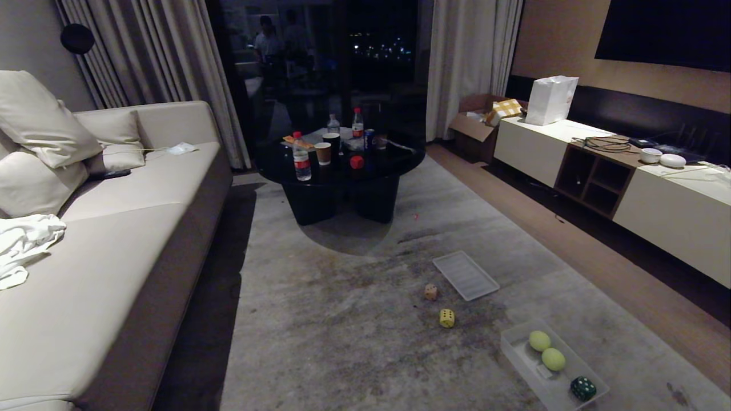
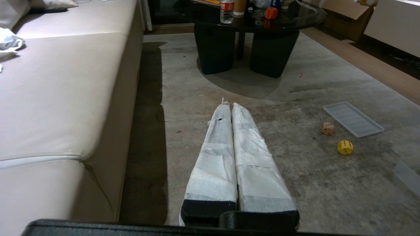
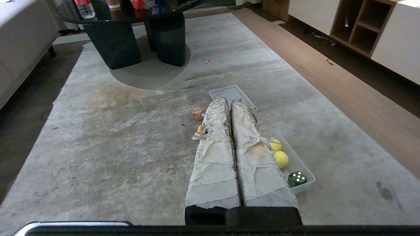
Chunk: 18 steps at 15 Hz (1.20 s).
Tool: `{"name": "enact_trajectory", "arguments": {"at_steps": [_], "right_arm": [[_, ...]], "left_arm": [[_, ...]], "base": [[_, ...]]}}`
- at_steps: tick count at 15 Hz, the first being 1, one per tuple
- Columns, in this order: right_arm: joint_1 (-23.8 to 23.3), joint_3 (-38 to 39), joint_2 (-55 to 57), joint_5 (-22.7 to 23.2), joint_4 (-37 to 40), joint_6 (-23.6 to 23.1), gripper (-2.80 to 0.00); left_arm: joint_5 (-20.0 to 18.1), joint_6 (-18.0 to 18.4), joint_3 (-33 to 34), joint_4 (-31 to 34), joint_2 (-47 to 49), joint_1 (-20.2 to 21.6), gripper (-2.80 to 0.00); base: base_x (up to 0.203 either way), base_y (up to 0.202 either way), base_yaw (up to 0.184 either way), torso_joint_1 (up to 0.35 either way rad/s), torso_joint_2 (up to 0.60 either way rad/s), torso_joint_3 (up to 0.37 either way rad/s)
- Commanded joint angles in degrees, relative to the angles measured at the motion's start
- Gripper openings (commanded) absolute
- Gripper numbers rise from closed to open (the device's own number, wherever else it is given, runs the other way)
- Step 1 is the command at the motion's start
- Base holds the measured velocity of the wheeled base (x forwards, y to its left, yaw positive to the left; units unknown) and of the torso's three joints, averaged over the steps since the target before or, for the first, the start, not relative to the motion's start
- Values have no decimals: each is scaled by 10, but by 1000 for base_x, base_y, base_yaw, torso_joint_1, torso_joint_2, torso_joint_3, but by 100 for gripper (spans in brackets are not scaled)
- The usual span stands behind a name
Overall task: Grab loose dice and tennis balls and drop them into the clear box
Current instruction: Find toys out of the box
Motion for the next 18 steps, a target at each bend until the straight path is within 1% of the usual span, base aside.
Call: {"name": "enact_trajectory", "arguments": {"at_steps": [1, 9, 18], "right_arm": [[0, 5, 1, 0, 0, 0, -280], [0, 5, 1, 0, 0, 0, -280], [0, 5, 1, 0, 0, 0, -280]], "left_arm": [[1, -2, 1, 0, 0, 0, -280], [1, -2, 1, 0, 0, 0, -280], [2, -4, 1, 1, 0, 0, -280]], "base": [[0, 0, 0, 0, 0, 0], [0, 0, 0, 0, 0, 0], [176, 0, 1, 2, 2, 2]]}}
